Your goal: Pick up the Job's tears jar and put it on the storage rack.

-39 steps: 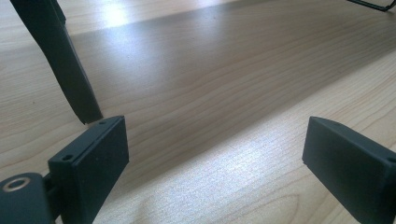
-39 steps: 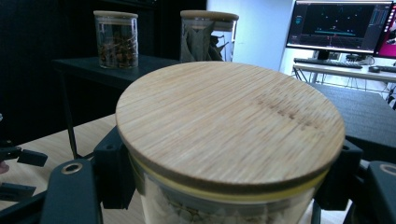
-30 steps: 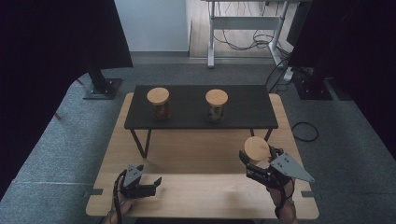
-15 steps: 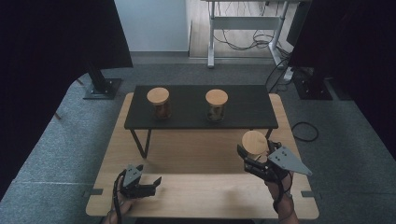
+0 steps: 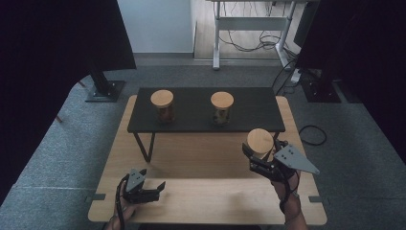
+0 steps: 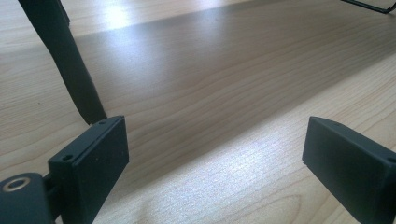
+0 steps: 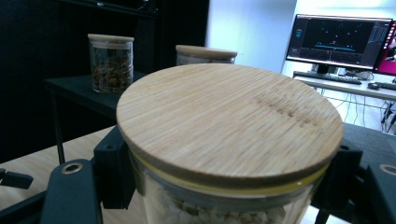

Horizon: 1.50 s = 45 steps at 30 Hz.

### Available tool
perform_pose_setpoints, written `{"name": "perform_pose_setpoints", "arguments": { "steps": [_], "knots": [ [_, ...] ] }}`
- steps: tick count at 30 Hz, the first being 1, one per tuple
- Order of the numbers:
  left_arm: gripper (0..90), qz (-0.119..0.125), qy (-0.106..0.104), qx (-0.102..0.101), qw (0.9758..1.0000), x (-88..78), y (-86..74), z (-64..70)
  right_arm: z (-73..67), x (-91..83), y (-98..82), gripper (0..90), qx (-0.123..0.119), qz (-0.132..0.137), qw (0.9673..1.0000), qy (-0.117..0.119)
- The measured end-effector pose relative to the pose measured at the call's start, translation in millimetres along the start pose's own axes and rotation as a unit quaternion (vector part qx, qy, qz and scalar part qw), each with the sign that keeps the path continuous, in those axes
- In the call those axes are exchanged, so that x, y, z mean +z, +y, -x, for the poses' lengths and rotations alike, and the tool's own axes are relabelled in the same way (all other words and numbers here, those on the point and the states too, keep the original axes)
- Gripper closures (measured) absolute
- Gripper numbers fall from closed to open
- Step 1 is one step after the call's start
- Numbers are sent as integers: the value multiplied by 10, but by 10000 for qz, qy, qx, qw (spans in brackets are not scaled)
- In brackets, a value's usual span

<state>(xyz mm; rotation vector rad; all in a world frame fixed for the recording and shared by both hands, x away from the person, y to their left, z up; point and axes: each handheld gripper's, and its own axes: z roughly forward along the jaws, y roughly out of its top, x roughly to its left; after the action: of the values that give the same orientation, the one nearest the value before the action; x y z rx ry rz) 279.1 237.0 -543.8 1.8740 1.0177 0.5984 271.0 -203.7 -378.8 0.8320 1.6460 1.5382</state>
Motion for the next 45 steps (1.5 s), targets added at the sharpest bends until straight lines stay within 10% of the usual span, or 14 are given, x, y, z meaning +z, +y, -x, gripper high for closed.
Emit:
{"name": "perform_pose_setpoints", "arguments": {
  "steps": [45],
  "knots": [
    [65,-5,35,3,10000,-6,-1,-37,268,400,292,247,9,10,9998,-179]
  ]
}}
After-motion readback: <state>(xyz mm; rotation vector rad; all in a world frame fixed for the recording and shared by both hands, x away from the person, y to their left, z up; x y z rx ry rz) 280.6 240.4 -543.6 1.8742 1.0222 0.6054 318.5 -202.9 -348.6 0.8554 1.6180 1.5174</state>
